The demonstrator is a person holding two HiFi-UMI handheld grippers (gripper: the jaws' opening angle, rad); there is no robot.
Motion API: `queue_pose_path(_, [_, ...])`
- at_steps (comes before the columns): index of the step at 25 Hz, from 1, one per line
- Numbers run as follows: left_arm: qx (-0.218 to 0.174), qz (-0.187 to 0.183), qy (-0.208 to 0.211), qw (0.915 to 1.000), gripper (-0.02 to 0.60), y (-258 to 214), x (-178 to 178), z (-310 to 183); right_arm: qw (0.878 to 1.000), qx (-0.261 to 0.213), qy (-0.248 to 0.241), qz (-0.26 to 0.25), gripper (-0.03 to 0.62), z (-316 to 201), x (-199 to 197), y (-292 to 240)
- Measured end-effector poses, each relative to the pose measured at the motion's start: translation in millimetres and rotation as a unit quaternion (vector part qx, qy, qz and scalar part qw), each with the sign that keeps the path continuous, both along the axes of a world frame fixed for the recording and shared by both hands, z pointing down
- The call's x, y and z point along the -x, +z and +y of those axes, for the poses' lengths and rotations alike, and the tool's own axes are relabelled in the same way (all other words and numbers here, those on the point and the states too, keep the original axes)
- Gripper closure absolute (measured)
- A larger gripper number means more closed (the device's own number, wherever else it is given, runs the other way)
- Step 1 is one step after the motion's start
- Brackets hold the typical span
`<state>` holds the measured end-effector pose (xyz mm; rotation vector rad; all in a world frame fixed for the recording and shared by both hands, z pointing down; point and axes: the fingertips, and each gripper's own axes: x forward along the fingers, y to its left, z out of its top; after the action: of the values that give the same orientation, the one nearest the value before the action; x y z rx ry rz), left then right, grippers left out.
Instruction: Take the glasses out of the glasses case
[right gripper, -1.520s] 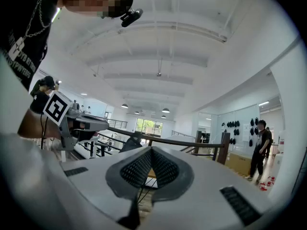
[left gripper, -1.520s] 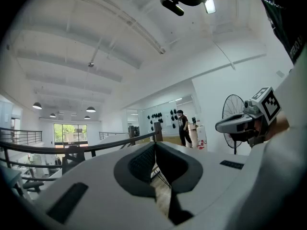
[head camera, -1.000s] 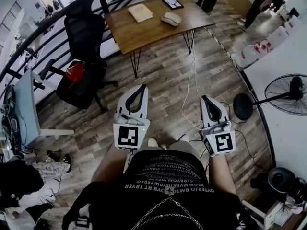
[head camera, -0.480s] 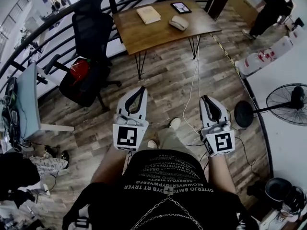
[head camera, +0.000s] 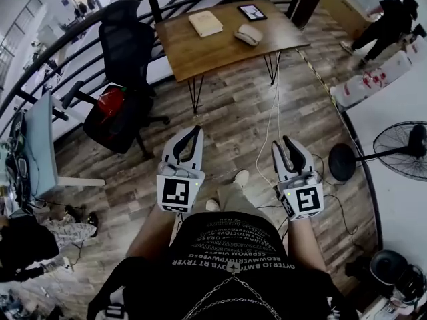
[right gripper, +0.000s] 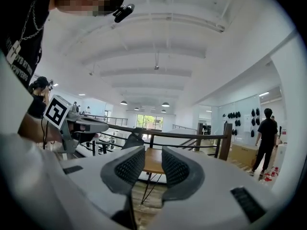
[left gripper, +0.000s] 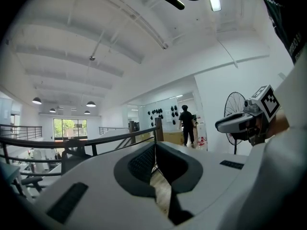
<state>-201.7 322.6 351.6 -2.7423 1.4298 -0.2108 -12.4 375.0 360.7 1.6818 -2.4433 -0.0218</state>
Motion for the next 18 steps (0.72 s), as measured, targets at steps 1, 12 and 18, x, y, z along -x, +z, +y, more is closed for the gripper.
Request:
queue_pose_path(1, [0.003, 0.002, 0.001, 1.0, 0.554, 1.9, -5.7, -4.2, 1.0, 0.003, 0.001, -0.001, 0.493, -3.8, -4.3, 2.1])
queue_pose_path(12, [0.004, -0.011, 0.01, 0.9999, 0.553, 1.7, -47.9, -60.0, 1.0, 0.007, 0.0, -0.027, 0.48, -62.2, -38.9, 7.8])
queue_pose_path(18, [0.01, -0.019, 0.012, 0.9997, 0.553, 8.5, -67.2, -87.7, 0.999, 0.008, -0.006, -0.035, 0.479, -96.1, -55.3, 11.6])
